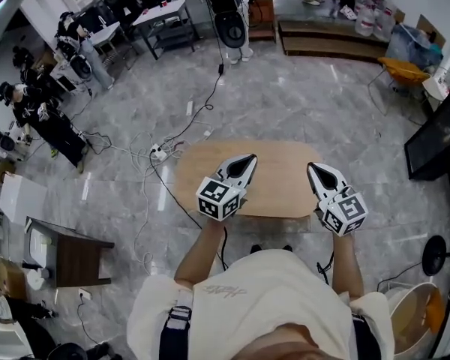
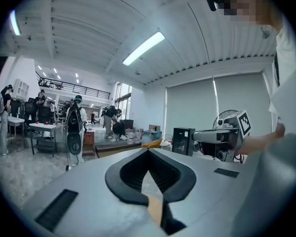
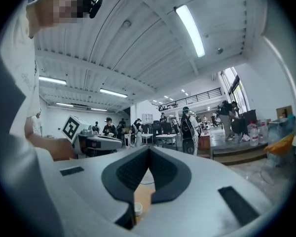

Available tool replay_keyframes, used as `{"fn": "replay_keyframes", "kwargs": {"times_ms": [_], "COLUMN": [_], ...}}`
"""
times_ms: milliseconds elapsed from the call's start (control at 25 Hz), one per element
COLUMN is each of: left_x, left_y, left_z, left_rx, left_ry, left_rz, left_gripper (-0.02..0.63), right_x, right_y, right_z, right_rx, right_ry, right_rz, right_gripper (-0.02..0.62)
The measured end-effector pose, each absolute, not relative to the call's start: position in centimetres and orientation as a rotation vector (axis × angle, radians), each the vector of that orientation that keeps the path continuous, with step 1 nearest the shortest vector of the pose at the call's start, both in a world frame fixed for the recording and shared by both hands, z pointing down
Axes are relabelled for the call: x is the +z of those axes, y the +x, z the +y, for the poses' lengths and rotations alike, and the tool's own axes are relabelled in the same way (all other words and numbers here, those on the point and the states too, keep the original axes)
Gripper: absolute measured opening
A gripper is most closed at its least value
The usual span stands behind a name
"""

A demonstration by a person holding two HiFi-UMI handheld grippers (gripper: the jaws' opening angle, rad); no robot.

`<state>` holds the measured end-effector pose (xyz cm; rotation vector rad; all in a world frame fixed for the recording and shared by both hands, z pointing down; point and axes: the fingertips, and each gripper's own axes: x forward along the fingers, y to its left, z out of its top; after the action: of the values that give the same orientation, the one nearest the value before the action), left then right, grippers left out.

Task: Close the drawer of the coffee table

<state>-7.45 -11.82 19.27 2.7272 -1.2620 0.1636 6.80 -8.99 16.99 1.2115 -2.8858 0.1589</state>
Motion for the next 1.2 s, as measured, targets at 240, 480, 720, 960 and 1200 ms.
{"fn": "replay_keyframes", "kwargs": {"times_ms": [240,480,720,960,1200], "left_x": [19.9,19.2,20.0,20.1,20.2], "left_y": [-7.3,-7.0,-7.0,-8.4,-10.0], "left_z": [-12.2,-12.3,-11.5,-10.4,-9.7], "left_rx": [0.188,0.179,0.161,0.139,0.138], "left_ry": [2.722,2.74,2.727,2.716,2.695], "left_rz": [-1.234,-1.23,-1.236,-1.256,-1.279], "left_gripper": [0.002,0.002,0.001,0.001,0.001], "right_x": [17.9,17.2,17.9,18.0,18.5], "right_y": [7.6,7.8,7.5,6.2,4.8], "right_z": [-9.9,-10.0,-9.8,-9.3,-8.7], "right_rx": [0.207,0.171,0.18,0.183,0.197], "right_ry": [1.273,1.316,1.27,1.244,1.207], "right_rz": [-2.889,-2.893,-2.888,-2.904,-2.912], "right_gripper": [-0.006,-0.006,-0.006,-0.006,-0.006]}}
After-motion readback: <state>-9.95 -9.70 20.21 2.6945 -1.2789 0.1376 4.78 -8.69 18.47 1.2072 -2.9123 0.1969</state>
